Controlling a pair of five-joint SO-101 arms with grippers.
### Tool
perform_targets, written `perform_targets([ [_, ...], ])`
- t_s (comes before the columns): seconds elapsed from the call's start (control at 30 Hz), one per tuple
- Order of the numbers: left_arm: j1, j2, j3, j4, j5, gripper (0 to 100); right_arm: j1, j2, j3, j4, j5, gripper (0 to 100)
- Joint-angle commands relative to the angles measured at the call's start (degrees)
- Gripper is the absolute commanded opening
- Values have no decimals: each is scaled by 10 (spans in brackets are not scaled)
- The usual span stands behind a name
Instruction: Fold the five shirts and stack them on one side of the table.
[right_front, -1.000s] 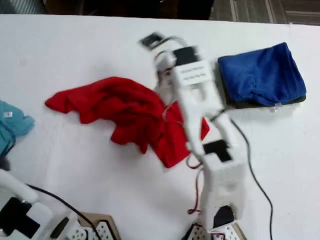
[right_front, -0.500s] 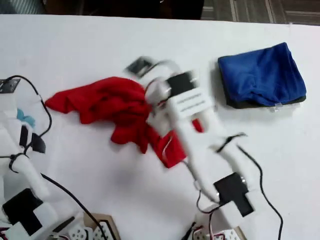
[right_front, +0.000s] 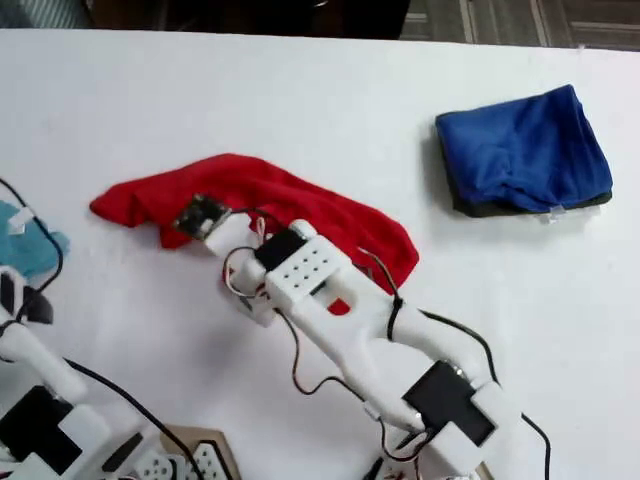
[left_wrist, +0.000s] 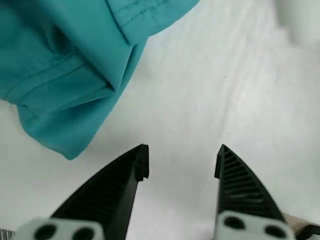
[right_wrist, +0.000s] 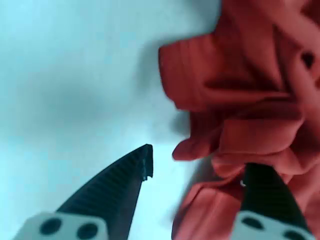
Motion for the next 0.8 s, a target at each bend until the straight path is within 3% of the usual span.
perform_targets([
  [0.0,-26,-16,-21,-7,-10,229,-1,7,-5,-49,-4,293],
  [0.2,-45,-16,-23,-7,-11,229,29,129,-40,-80,-4,294],
  [0.43,-41,-16,-20,-7,-11,229,65,230,-144,-20,-4,288],
  [0.5,-41,-16,-22,-7,-11,229,79,244,-170,-2,-4,221],
  [0.6,-41,-16,-23,-7,-11,229,102,247,-191,7,-8,3],
  [0.67,-41,-16,-22,-7,-11,229,119,236,-196,21,-8,50],
  [0.77,-41,-16,-19,-7,-11,229,145,189,-193,30,-5,19],
])
